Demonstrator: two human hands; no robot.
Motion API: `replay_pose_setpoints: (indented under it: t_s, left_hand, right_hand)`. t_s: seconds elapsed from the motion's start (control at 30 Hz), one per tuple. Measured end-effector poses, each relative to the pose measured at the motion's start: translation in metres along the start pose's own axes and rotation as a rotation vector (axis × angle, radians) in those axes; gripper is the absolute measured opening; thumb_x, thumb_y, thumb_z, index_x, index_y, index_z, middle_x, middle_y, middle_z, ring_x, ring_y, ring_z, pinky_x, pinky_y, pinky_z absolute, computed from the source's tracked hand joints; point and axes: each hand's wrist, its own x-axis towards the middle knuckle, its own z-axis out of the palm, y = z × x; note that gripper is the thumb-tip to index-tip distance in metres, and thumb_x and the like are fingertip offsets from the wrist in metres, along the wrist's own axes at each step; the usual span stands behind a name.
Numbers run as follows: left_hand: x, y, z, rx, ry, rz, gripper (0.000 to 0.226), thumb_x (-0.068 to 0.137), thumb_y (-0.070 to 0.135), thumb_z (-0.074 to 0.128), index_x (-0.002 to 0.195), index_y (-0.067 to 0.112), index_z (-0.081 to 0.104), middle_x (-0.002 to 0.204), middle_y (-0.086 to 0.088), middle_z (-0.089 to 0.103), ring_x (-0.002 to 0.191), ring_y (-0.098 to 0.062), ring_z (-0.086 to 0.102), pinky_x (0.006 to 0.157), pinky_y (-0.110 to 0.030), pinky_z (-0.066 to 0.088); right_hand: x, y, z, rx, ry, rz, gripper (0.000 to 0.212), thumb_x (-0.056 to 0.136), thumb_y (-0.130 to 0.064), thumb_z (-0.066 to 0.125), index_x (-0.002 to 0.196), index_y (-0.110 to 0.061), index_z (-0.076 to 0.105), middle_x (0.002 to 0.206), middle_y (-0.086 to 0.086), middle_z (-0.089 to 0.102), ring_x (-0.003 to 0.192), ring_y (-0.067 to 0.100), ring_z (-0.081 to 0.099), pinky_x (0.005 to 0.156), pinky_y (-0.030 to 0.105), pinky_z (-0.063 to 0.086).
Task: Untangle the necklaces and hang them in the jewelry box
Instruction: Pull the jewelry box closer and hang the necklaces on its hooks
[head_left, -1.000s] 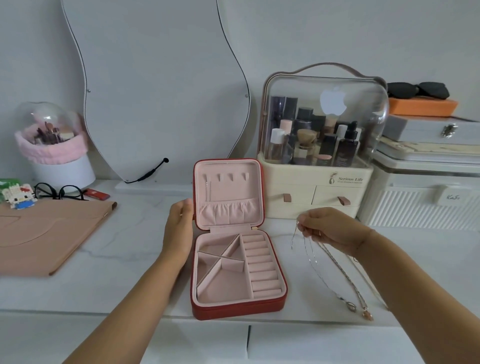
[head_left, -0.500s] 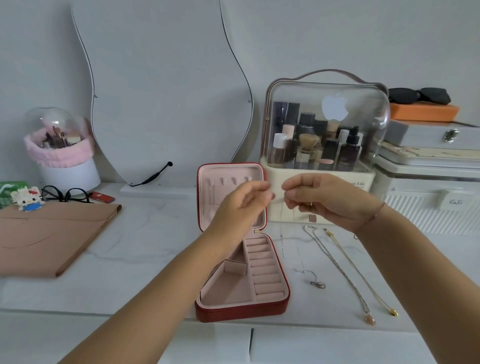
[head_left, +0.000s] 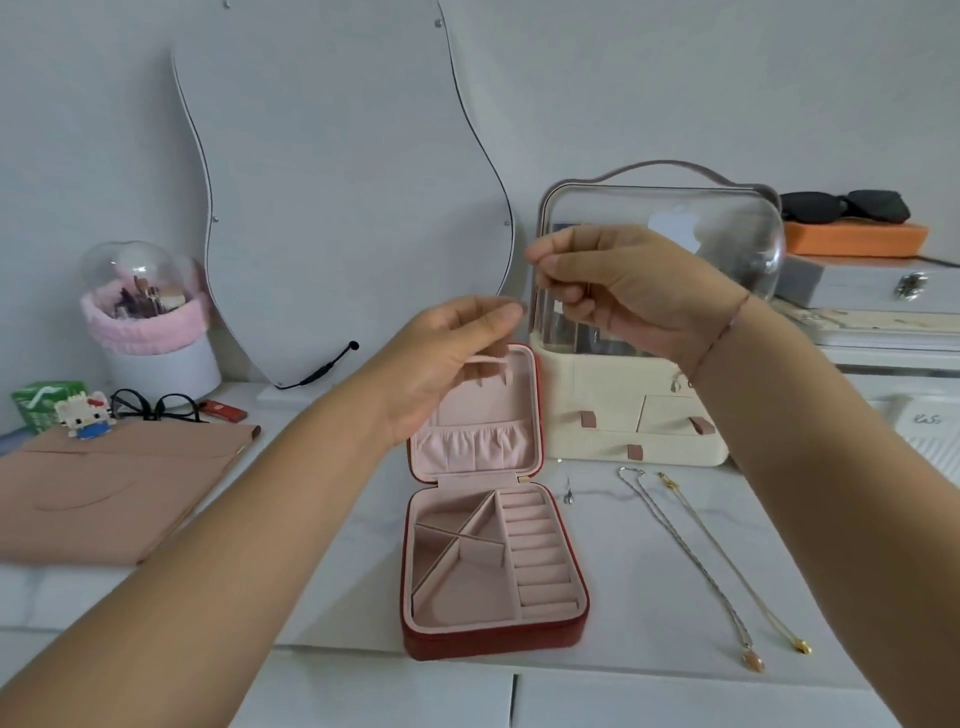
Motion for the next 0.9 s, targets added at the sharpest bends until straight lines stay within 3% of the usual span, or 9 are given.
replay_pose_setpoints:
  t_s: [0.1,0.2,0.37,0.47,0.53,0.63,0.83,0.9]
  left_hand:
    - [0.005,0.013,-0.002,-0.023,-0.015,0.002,0.034,0.09,0.024,0.057,0.119,0.006,0.06,0.092,0.0,0.068,0.091,-0.018,0.063,0.09,-0.033,0.05]
    - [0.007,0.021,-0.003,-0.034,-0.022,0.009,0.02,0.091,0.022,0.057,0.105,0.009,0.064,0.077,-0.001,0.069,0.073,-0.016,0.066,0.076,-0.028,0.056]
    - [0.012,0.008,-0.017,0.131,0.186,0.054,0.007,0.09,0.017,0.062,0.086,0.015,0.067,0.059,0.005,0.061,0.054,-0.01,0.056,0.061,-0.02,0.051]
    - [0.015,-0.017,-0.029,0.295,0.286,0.054,0.01,0.089,0.017,0.065,0.079,0.019,0.069,0.058,0.007,0.06,0.052,-0.005,0.052,0.058,-0.016,0.047]
    - [0.019,-0.035,-0.039,0.429,0.363,0.06,0.011,0.087,0.017,0.067,0.076,0.02,0.069,0.058,0.008,0.062,0.049,-0.002,0.051,0.058,-0.018,0.045]
    - [0.025,-0.06,-0.051,0.576,0.486,0.09,0.009,0.084,0.019,0.069,0.075,0.022,0.07,0.068,0.009,0.067,0.058,-0.002,0.058,0.063,-0.02,0.043]
    - [0.034,-0.088,-0.045,0.668,0.71,0.099,0.017,0.081,0.026,0.071,0.065,0.029,0.064,0.061,0.013,0.063,0.064,-0.01,0.061,0.06,-0.024,0.044]
    - [0.037,-0.093,-0.041,0.693,0.789,0.099,0.018,0.08,0.025,0.07,0.064,0.027,0.062,0.061,0.013,0.062,0.065,-0.013,0.061,0.061,-0.027,0.046]
  right_hand:
    - [0.007,-0.006,0.01,-0.031,-0.029,-0.03,0.014,0.092,0.003,0.053,0.089,-0.008,0.062,0.063,0.0,0.057,0.05,0.005,0.043,0.045,0.013,0.036]
    - [0.014,-0.008,0.017,-0.072,-0.023,-0.058,0.013,0.09,0.002,0.056,0.087,-0.009,0.062,0.058,-0.005,0.054,0.048,0.003,0.044,0.045,0.012,0.036]
    - [0.023,0.015,0.022,-0.298,0.093,-0.113,0.013,0.086,0.002,0.063,0.085,-0.01,0.068,0.055,-0.007,0.055,0.047,0.001,0.04,0.05,0.012,0.035]
    - [0.026,0.052,0.023,-0.381,0.088,-0.034,0.009,0.085,-0.004,0.067,0.088,-0.01,0.073,0.067,0.003,0.06,0.055,0.007,0.041,0.053,0.015,0.035]
    - [0.029,0.075,0.021,-0.436,0.119,0.019,0.006,0.084,-0.011,0.07,0.087,-0.013,0.075,0.066,0.0,0.062,0.058,0.009,0.044,0.054,0.014,0.038]
    - [0.034,0.104,0.022,-0.476,0.248,0.031,0.005,0.083,-0.014,0.071,0.082,-0.011,0.075,0.059,-0.013,0.061,0.051,-0.001,0.047,0.053,0.009,0.038]
    - [0.047,0.138,0.032,-0.585,0.41,0.002,0.006,0.081,-0.013,0.071,0.078,-0.008,0.074,0.073,0.0,0.067,0.066,0.009,0.056,0.056,0.006,0.039]
    - [0.051,0.143,0.038,-0.631,0.497,-0.026,0.007,0.081,-0.012,0.07,0.077,-0.007,0.073,0.073,0.002,0.068,0.069,0.013,0.057,0.058,0.011,0.041]
